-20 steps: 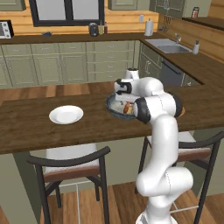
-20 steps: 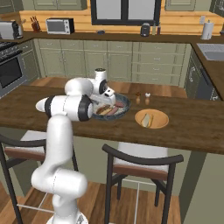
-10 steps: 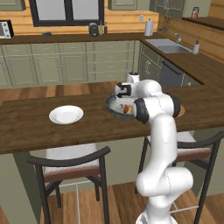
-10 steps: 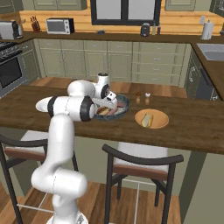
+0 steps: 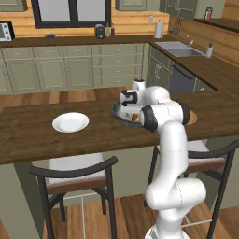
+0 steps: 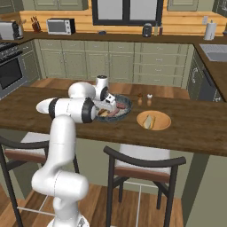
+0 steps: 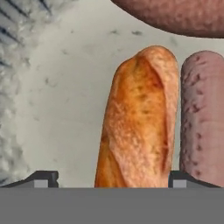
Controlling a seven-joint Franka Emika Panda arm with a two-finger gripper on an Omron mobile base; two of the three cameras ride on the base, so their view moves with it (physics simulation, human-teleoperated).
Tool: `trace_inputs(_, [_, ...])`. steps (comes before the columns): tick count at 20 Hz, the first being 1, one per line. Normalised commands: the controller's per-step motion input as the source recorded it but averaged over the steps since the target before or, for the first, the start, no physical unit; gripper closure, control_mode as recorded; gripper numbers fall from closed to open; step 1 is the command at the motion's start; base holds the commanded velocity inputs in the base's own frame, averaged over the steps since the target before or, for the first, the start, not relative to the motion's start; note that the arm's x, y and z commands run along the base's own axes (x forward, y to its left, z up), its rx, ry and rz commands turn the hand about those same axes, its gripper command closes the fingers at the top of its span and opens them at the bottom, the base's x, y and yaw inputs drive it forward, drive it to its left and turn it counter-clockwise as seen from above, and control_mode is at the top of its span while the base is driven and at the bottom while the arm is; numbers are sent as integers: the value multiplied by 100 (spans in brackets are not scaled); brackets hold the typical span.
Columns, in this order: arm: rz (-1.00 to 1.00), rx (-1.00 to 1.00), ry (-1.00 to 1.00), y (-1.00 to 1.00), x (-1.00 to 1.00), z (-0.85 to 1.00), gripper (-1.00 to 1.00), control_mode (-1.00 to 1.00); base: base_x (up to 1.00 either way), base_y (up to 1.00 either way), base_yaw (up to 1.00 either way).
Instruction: Place one bun and one sausage from the bowl on each plate.
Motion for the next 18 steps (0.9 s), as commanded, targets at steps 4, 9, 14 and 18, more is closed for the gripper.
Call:
trace_inputs(4, [0, 0, 0, 0, 0, -2, 100, -100, 0, 0, 0])
trace_inputs(9, [0, 0, 0, 1, -5, 0, 100, -100, 0, 0, 0])
trace_inputs(14, [0, 1, -20, 44, -39, 46, 100, -100, 0, 0, 0])
trace_inputs(18, [1, 3, -29, 72, -40, 60, 100, -100, 0, 0, 0])
